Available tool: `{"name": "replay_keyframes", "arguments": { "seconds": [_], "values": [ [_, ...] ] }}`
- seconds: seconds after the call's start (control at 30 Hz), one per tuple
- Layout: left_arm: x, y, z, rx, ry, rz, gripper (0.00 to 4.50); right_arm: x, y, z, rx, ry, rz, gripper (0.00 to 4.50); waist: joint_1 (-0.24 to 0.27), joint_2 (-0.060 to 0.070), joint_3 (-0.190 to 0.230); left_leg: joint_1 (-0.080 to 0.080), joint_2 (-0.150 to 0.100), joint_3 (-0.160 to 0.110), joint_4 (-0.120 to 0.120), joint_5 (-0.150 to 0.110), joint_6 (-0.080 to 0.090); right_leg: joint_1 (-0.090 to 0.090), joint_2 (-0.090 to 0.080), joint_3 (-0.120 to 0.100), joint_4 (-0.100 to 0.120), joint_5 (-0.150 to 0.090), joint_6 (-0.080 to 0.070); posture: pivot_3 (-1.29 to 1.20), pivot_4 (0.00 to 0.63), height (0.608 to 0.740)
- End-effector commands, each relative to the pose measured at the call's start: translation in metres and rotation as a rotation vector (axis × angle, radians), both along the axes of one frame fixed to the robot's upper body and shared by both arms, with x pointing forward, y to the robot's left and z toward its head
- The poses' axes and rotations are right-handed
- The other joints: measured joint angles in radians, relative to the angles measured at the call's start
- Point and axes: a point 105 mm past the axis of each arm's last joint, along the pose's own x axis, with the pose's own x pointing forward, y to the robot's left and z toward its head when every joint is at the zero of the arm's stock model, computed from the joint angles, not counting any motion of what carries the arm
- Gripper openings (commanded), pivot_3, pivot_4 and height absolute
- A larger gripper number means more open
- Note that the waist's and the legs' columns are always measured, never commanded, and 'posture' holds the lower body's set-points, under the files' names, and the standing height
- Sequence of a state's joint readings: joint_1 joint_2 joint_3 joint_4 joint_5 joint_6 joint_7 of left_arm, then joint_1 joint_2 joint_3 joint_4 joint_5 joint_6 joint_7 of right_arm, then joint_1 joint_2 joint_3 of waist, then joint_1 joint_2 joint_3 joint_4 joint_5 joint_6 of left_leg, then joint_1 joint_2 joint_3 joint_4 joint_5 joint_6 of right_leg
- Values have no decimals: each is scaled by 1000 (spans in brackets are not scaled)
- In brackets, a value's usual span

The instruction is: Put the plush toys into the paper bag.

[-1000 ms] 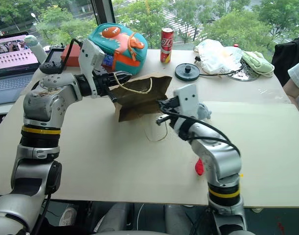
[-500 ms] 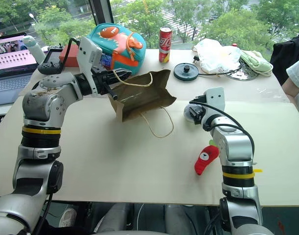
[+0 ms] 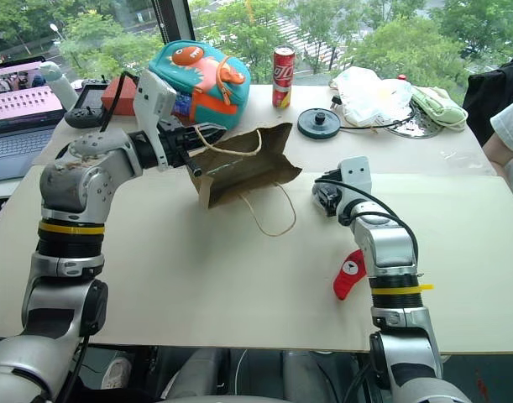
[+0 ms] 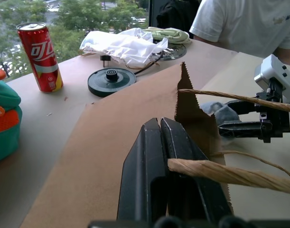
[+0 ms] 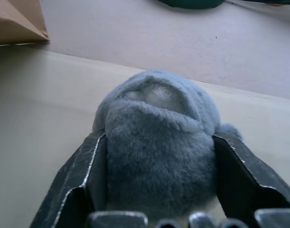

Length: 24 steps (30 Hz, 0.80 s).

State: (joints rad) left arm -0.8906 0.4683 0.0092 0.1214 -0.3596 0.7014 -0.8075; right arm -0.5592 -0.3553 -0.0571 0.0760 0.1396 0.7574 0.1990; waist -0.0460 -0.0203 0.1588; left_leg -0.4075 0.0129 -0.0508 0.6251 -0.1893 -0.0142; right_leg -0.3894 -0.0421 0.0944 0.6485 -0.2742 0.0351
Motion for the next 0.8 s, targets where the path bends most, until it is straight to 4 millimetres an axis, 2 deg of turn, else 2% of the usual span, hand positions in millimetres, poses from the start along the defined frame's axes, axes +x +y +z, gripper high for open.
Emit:
{"name": "replay_keyframes", "arguments": {
  "seconds": [0.03,0.13,0.2,0.3,0.4,0.53,0.63,0.8],
  "values": [
    [-6,-2,16,-7,-59,-23,0,-5,3,2,6,-4,22,1702,0,0,0,0,0,0,0,0,0,0,0,0,0,0,0,0,150,739],
    [-5,-2,17,-11,-57,-22,0,-9,6,1,22,-1,30,731,1,0,0,0,0,0,0,0,0,0,0,0,0,0,0,0,150,739],
    [-4,-2,18,-17,-55,-22,0,-10,6,5,21,-21,30,731,0,0,0,0,0,0,0,0,0,0,0,0,0,0,0,0,150,739],
    [-4,-2,21,-30,-52,-21,0,-15,3,23,51,-85,22,731,1,0,0,0,0,0,0,0,0,0,0,0,0,0,0,0,150,739],
    [-4,-2,23,-43,-48,-21,0,-26,0,57,104,-176,32,731,1,0,0,-1,0,0,0,0,0,-1,0,0,0,0,0,0,150,739],
    [-4,-2,24,-59,-41,-21,0,-46,3,92,138,-246,91,731,2,1,0,-2,0,-1,0,0,0,-1,0,0,0,0,0,0,150,739],
    [-4,-2,25,-74,-33,-22,0,-66,24,107,157,-248,237,731,1,1,0,-2,0,-1,0,0,0,-1,0,-1,0,0,0,0,150,739],
    [-5,-4,26,-85,-24,-29,0,-84,62,108,150,-187,411,731,-2,1,0,-1,0,-1,0,0,0,-1,0,-1,0,0,0,0,150,739]
  ]
}}
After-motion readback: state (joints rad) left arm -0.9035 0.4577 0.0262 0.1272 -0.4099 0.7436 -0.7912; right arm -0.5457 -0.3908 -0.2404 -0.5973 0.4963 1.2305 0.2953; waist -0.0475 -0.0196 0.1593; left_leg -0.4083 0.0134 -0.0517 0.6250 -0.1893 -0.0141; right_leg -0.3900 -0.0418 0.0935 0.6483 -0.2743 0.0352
